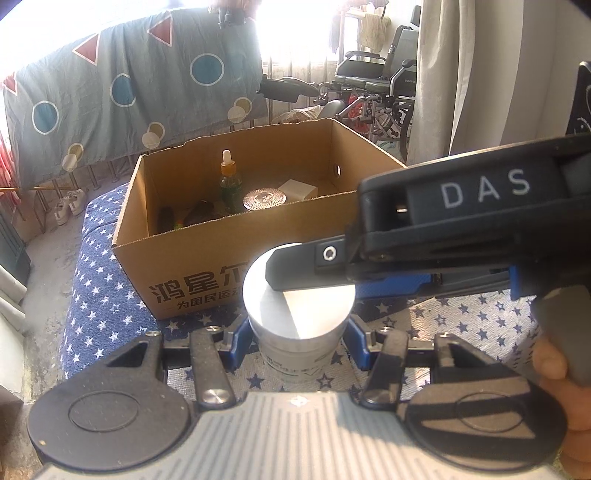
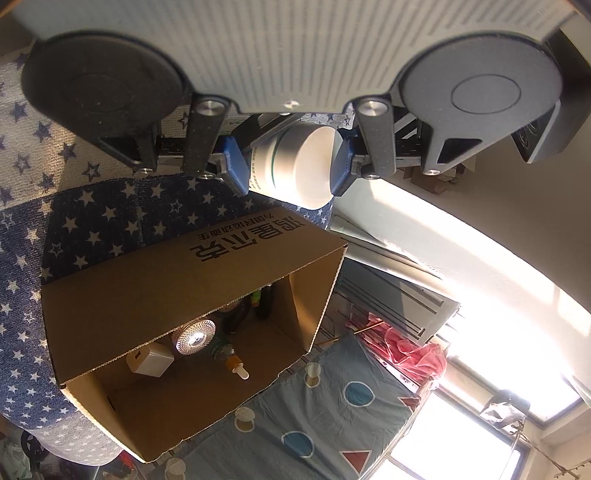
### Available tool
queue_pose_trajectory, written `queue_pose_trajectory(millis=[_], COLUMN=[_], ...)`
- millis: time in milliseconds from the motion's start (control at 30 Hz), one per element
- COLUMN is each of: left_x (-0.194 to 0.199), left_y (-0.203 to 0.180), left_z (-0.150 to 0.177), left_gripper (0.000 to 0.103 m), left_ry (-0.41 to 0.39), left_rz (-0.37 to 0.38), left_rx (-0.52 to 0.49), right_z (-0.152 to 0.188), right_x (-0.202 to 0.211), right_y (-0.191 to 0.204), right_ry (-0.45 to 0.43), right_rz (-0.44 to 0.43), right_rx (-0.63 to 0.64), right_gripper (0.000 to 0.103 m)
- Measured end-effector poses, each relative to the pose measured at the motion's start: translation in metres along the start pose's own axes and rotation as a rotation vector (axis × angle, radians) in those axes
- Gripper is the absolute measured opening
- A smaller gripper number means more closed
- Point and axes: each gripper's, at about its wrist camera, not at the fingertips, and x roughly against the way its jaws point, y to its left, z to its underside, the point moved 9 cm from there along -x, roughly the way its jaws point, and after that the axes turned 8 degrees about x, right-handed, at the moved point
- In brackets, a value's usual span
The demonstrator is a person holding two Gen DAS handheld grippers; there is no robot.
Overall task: Organize rigid objects
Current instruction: 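Lift the white vitamin bottle over the box rim with the right gripper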
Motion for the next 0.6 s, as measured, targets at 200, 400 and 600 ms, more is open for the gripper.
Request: queue_pose_trajectory(millis=[200,400,600], left_x=[0.022,0.045,0.04], left_y=[-0.002,-0.008,-0.028], left_z=[-0.025,-0.077,-0.126], left_gripper=[0.054,0.054,0.054], left_ry=[-0.055,-0.136,-0.168], left_rz=[0.008,0.04,0.101], left_rx=[-0.008,-0.012,-0.019], right_z=[-0.019,-0.068,-0.123], right_x=[0.017,0.047,0.073], right_y=[0.022,0.046,0.048], right_ry=[-0.036,-0.084,-0.119], right_rz=[-0.011,-0.045,-0.024], right_rx=[0.075,0.158,0.211], right_gripper=[0.049,0.049,0.049])
